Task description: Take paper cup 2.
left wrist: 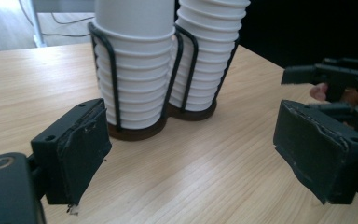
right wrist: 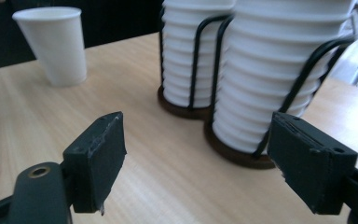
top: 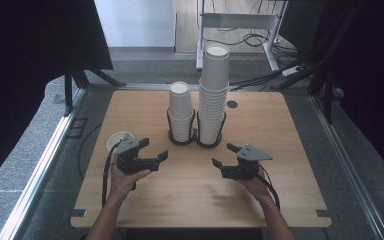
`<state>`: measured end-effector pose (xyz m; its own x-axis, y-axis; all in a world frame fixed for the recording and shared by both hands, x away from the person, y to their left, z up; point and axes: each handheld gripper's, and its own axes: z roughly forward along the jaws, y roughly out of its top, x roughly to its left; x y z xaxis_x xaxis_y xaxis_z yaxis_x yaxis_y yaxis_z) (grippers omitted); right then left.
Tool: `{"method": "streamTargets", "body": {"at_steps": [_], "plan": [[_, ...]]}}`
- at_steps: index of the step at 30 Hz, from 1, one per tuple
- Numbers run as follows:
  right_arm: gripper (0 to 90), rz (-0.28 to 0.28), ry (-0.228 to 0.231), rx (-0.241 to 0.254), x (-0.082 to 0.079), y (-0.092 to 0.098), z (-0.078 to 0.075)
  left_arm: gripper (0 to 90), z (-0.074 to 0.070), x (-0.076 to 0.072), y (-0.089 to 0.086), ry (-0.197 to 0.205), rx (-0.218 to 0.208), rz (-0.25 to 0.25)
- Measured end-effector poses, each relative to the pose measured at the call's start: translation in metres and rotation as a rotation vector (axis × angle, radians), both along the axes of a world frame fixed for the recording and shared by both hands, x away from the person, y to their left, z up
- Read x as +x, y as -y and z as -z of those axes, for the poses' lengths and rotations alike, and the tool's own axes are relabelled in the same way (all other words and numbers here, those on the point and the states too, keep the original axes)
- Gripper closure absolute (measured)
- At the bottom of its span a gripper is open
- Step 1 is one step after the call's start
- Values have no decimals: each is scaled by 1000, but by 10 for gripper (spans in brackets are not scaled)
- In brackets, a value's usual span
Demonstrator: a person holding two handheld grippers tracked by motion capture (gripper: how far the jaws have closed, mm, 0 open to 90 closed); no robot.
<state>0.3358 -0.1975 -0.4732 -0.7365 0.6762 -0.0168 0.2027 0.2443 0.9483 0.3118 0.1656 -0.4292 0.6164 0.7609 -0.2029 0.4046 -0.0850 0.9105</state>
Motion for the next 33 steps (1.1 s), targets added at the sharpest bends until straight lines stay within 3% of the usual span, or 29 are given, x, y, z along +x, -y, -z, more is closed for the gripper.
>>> {"method": "streamTargets", "body": {"at_steps": [5, 11, 14, 21, 26, 33], "plan": [[169, 18, 2, 37, 8, 9, -13, 113, -5, 9, 6, -7, -34, 19], [156, 39, 5, 41, 16, 18, -28, 122, -11, 18, 14, -13, -59, 54], [154, 45, 9, 63, 21, 22, -37, 124, -18, 24, 19, 2, -19, 61], [139, 53, 25, 62, 32, 25, -59, 129, -44, 35, 34, 49, 10, 92], [129, 58, 24, 45, 41, 24, -71, 129, -55, 43, 44, 50, 11, 116], [121, 56, 10, 73, 50, 25, -83, 131, -63, 53, 51, 55, 4, 125]]}}
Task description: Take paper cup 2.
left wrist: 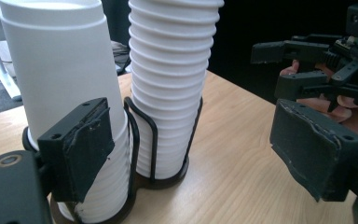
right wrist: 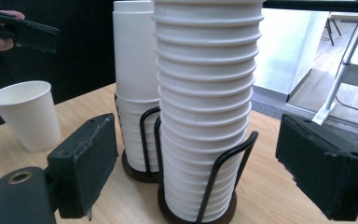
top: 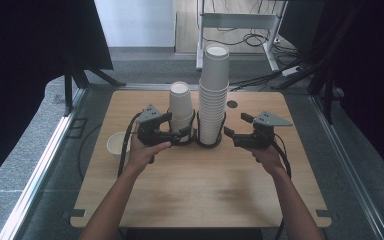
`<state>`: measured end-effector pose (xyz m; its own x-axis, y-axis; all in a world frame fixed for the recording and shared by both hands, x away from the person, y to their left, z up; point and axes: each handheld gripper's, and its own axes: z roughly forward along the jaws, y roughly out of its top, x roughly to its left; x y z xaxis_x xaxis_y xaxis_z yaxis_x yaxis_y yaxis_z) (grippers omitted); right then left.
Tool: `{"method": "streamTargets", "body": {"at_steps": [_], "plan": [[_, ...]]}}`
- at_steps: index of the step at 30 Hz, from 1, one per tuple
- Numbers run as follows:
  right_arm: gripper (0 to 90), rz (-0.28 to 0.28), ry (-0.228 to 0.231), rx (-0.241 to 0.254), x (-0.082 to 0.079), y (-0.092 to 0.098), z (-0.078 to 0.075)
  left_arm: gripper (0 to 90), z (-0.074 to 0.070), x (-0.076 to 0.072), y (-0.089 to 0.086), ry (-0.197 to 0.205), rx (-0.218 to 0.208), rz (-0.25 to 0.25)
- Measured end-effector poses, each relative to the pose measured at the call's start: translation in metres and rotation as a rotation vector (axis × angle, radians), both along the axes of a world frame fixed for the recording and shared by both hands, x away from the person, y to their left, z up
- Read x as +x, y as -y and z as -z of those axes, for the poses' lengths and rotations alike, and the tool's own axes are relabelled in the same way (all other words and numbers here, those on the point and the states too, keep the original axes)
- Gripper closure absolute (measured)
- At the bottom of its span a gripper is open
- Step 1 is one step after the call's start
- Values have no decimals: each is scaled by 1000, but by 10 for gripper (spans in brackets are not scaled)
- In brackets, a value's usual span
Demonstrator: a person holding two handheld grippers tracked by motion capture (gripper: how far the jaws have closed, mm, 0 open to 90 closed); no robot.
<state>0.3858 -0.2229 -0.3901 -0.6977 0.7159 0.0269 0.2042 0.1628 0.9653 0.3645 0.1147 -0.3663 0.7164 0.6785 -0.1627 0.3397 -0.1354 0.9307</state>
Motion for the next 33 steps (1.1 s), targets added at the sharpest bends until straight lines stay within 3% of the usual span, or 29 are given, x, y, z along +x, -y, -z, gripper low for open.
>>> {"method": "streamTargets", "body": {"at_steps": [7, 15, 23, 27, 33], "plan": [[99, -3, -5, 34, 11, 1, -14, 131, -8, 14, 4, 5, -15, -3], [41, -13, -9, 20, 29, -12, -32, 128, -21, 26, 9, 4, -31, 10], [10, -5, -17, -1, 41, -19, -31, 121, -24, 31, 19, 26, -9, 21], [0, -9, -36, 15, 48, -22, -31, 121, -25, 36, 23, 21, -14, 22], [0, -26, -27, 34, 61, -32, -38, 121, -30, 43, 23, 19, -38, 39]]}}
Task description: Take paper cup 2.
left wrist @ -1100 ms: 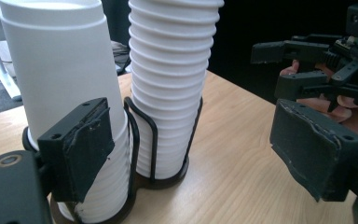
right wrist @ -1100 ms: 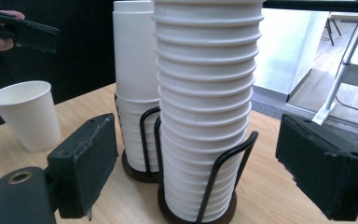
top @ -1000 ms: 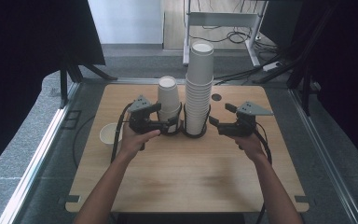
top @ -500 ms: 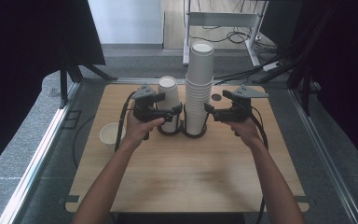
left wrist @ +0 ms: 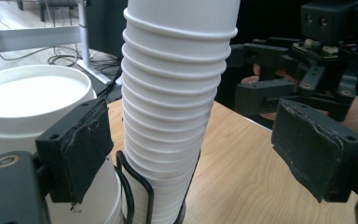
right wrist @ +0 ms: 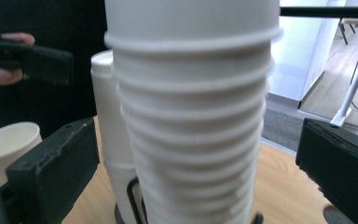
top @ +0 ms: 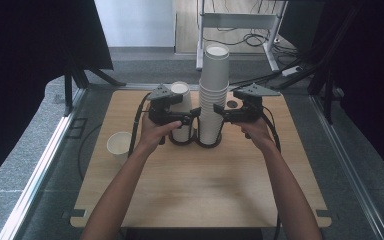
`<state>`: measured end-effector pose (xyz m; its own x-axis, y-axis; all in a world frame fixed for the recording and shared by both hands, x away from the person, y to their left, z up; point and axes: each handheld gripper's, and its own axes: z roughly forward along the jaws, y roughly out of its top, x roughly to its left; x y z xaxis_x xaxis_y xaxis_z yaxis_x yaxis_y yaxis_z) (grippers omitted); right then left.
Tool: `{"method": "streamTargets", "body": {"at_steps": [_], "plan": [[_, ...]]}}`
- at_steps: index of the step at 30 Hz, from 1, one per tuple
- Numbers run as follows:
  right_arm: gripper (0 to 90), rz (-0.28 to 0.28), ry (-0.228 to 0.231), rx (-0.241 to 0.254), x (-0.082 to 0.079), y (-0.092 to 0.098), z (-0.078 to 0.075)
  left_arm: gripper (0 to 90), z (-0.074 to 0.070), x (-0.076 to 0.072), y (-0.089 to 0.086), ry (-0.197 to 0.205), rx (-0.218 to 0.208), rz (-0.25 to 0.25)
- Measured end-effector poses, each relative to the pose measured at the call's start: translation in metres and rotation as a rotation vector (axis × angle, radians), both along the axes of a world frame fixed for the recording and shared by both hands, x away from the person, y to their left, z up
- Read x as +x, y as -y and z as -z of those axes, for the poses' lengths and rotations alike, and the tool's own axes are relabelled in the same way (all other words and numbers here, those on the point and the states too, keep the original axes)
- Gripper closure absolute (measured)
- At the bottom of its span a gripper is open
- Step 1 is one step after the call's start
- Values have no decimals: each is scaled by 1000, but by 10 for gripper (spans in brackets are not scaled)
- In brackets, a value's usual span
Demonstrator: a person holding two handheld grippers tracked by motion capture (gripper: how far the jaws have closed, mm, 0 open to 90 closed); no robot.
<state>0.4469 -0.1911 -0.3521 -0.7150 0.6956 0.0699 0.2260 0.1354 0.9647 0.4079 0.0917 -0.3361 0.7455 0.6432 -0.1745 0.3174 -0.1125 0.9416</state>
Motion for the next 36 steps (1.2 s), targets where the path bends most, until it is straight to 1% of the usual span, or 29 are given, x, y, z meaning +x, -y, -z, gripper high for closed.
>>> {"method": "streamTargets", "body": {"at_steps": [6, 8, 10, 14, 16, 17, 18, 19, 22, 25, 29, 33, 36], "plan": [[0, 0, 2, 1, 13, -14, -12, 121, -4, 5, -1, -1, 0, -7], [0, 0, 12, -4, 17, -19, -14, 121, -6, 6, -1, 1, -3, -8], [0, 3, 5, -1, 20, -23, -17, 121, -8, 7, -1, 0, -12, -10], [0, 6, 3, -7, 25, -30, -17, 121, -14, 10, 0, 5, -24, -9], [13, 6, -10, 4, 26, -32, -16, 121, -16, 11, 1, 10, -26, -5], [14, 6, -12, 7, 28, -32, -15, 121, -17, 11, 2, 16, -20, -1], [15, 3, -19, 19, 29, -32, -14, 118, -18, 12, 3, 17, -19, -3], [17, 2, -19, 27, 29, -32, -13, 118, -19, 12, 3, 17, -17, -3], [22, -5, -4, 24, 29, -31, -12, 118, -20, 14, 5, 18, -10, -7], [25, -8, -2, 21, 29, -31, -12, 115, -23, 17, 7, 11, -19, -9], [26, -16, 4, 16, 28, -32, -12, 115, -26, 20, 8, 14, -29, -9], [27, -19, 13, 19, 27, -32, -11, 115, -27, 23, 12, 12, -27, -15], [27, -19, 10, 21, 27, -32, -11, 111, -29, 25, 15, 19, -22, -17]]}}
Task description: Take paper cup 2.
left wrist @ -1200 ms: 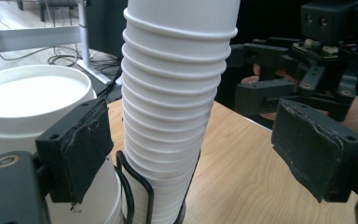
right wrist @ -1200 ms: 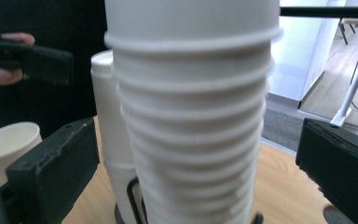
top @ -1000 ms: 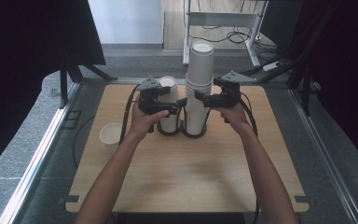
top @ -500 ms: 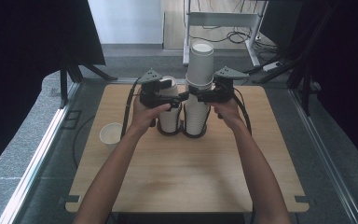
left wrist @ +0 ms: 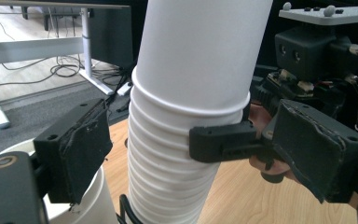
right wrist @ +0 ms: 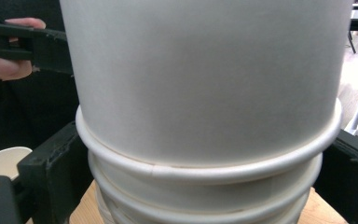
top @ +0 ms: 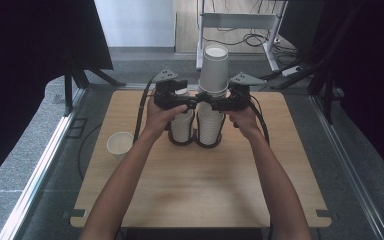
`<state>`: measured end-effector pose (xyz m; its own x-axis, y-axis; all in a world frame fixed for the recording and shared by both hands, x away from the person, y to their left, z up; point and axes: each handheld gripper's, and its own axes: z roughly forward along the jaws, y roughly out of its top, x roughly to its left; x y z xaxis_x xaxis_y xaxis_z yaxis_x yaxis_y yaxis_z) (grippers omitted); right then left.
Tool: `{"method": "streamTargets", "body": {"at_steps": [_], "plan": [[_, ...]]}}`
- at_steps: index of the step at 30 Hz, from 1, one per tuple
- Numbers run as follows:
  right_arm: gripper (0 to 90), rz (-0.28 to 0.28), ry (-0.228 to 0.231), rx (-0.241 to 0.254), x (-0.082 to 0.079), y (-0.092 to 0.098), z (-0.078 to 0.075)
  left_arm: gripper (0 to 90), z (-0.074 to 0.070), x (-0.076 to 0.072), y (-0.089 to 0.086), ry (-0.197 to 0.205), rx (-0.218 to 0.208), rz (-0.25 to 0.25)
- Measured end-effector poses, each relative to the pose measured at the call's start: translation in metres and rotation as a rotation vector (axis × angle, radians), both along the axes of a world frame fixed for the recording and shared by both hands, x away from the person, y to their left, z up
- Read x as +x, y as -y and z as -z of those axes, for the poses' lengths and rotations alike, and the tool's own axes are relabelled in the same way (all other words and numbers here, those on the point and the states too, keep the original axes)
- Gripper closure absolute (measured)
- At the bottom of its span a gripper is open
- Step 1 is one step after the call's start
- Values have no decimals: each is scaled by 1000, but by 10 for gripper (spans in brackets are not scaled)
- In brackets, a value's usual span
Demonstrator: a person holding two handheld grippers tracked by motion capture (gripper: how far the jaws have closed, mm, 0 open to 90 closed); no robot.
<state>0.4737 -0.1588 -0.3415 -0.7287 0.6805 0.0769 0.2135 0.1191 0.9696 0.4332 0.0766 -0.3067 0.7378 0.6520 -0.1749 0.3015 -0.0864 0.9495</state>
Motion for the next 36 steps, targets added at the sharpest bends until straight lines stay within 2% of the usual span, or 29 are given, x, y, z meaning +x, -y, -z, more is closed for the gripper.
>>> {"method": "streamTargets", "body": {"at_steps": [9, 13, 17, 25, 27, 31, 33, 36], "plan": [[28, -1, 5, -1, 0, 0, 0, 77, -12, 13, 10, 16, -1, 0], [28, 1, 6, -1, 0, 0, 0, 63, -16, 20, 17, 18, 16, 7], [28, -1, 5, -5, 0, 0, 0, 40, -16, 28, 24, 19, 27, 33], [28, -1, 1, -6, 0, 0, 0, 31, -15, 42, 44, 7, 47, 28], [28, 0, 0, -7, -1, 0, -1, 30, -14, 45, 49, 11, 66, 28], [28, -1, 0, -8, -1, 0, -1, 33, -13, 47, 57, 24, 68, 29], [28, 0, 0, -9, -1, 0, -1, 80, -13, 47, 58, 32, 73, 5], [28, -2, 1, -10, -1, 0, 0, 102, -12, 47, 56, 37, 63, 10]]}}
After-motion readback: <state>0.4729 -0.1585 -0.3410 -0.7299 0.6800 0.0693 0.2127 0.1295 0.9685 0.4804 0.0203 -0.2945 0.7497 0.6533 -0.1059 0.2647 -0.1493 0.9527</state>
